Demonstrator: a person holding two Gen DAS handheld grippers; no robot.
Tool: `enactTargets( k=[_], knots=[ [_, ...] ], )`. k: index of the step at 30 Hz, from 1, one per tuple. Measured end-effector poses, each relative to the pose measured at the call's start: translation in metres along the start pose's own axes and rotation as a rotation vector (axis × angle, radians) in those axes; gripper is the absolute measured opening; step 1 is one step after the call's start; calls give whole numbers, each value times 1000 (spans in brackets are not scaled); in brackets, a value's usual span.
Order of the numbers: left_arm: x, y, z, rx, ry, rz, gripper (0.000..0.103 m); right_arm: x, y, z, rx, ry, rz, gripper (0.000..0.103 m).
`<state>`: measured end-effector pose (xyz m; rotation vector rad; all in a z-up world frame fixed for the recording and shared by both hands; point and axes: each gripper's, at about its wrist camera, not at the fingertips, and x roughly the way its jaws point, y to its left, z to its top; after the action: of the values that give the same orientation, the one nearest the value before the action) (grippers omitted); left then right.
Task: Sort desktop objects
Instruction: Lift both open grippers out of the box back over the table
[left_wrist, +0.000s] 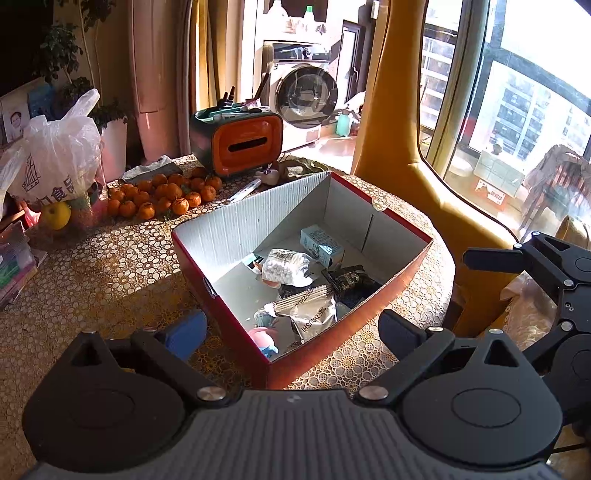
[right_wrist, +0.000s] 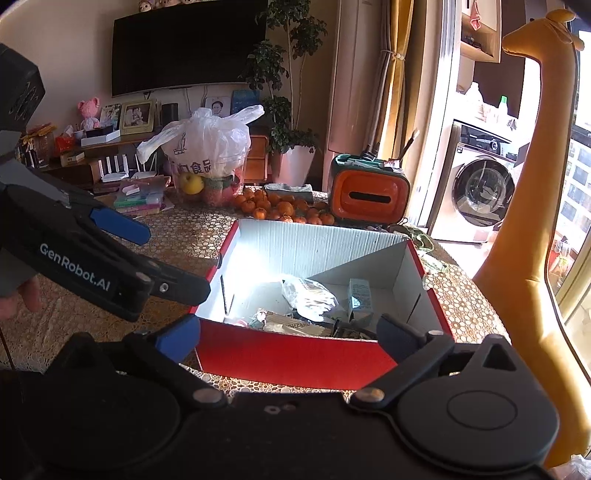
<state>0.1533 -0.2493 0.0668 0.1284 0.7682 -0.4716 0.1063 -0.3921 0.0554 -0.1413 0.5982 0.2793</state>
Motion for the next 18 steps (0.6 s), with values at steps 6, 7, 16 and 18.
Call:
enactTargets(
  k=[6,7,16,18],
  knots=[
    [-11,-5,-13,20,-11,32,100,-7,-1,-9,37,-11,-1,102],
    [-12,-6,-15,21,-13,33,100,-8,-2,-9,44,-12,1,102],
    [-21,-4,-31,2,-22,57,100,-14,1,-18,66,-17,0,103],
    [-22,-3,-34,-2,-24,64,100,-14,2,-21,72,-11,5,103]
  ],
)
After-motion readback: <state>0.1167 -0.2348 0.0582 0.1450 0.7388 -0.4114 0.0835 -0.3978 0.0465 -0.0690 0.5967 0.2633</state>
